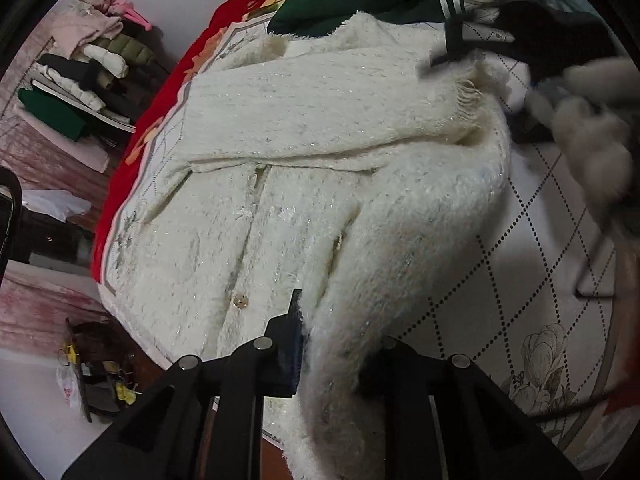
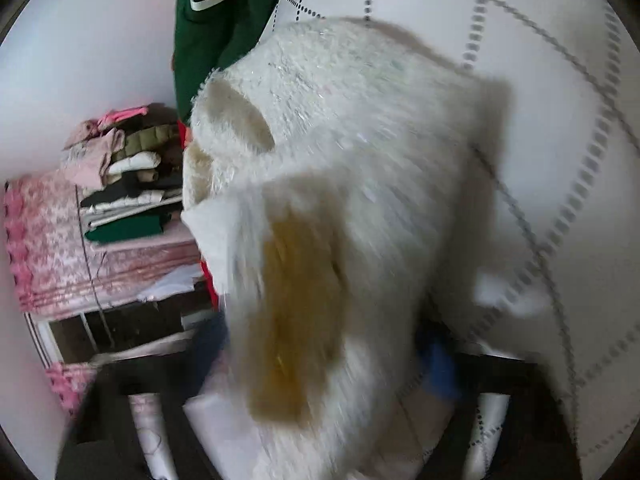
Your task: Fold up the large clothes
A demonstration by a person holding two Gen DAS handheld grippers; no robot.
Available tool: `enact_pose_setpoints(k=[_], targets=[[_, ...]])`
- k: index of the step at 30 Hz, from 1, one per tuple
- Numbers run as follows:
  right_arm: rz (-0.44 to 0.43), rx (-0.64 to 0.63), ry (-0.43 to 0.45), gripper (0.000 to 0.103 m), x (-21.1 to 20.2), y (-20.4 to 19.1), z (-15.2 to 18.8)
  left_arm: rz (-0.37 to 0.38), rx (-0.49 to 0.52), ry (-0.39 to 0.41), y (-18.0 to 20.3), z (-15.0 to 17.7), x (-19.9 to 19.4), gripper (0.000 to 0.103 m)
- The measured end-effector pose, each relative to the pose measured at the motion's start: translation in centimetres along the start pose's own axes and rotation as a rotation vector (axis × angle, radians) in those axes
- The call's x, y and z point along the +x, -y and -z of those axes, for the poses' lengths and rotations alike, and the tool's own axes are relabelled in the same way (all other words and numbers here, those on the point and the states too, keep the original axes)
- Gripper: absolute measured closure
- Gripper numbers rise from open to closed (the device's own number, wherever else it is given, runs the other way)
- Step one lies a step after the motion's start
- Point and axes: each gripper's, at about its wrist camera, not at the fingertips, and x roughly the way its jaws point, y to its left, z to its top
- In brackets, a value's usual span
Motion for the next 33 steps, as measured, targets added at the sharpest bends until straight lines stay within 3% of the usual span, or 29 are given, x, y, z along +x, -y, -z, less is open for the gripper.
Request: enact_pose_setpoints(k=[2, 4, 12, 16, 22, 25, 27, 28, 29, 30, 32, 33], targets=[[0.067, 0.021, 0.015, 0.076, 1.4, -1.4, -0.4, 0.035, 0.0, 0.001, -0.4, -0.1, -0.4, 0.089], [0.094, 0.017, 0.038, 0.079, 0.9, -3.7, 0.0, 0.084, -0.007, -0.002, -2.0, -0.1, -0.8, 0.089], [0.25, -0.138, 0.068, 0.08, 0.5, -19.6, 4.6, 0.233, -0.118, -0.016, -12.6, -0.7, -2.7, 0.087], [0.377, -0.241, 0.048, 0.08, 6.5, -28.1, 5.6, 0.245, -0.238, -0.043, -20.2, -1.6, -0.5, 0.083], [0.519, -0.246, -0.007, 0.08, 19.1, -34.3, 4.4, 0.181, -0.427, -0.094, -29.7, -1.8, 7.4, 0.082], [0.596, -0.259, -0.062, 0.071, 26.5, -34.8, 3.9, 0.16, -0.513, -0.143, -33.2, -1.0, 12.4, 0.082], [0.619, -0.286, -0.118, 0.051, 30.2, -34.4, 3.6, 0.152, -0.555, -0.181, -35.3, -0.1, 14.9, 0.08], [0.6, -0.306, -0.158, 0.034, 32.0, -34.3, 3.4, 0.134, -0.589, -0.194, -36.5, 0.7, 15.9, 0.079], [0.55, -0.313, -0.187, 0.028, 33.2, -34.4, 3.4, 0.129, -0.611, -0.193, -37.2, 1.1, 16.1, 0.069], [0.514, -0.326, -0.204, 0.027, 33.6, -34.4, 3.3, 0.136, -0.64, -0.19, -38.2, 1.8, 16.3, 0.044], [0.388, -0.38, -0.229, 0.027, 32.7, -35.5, 3.3, 0.138, -0.678, -0.197, -39.1, 2.7, 16.1, 0.015], [0.336, -0.393, -0.235, 0.027, 31.8, -35.7, 3.2, 0.14, -0.692, -0.199, -39.2, 3.1, 16.0, 0.013]])
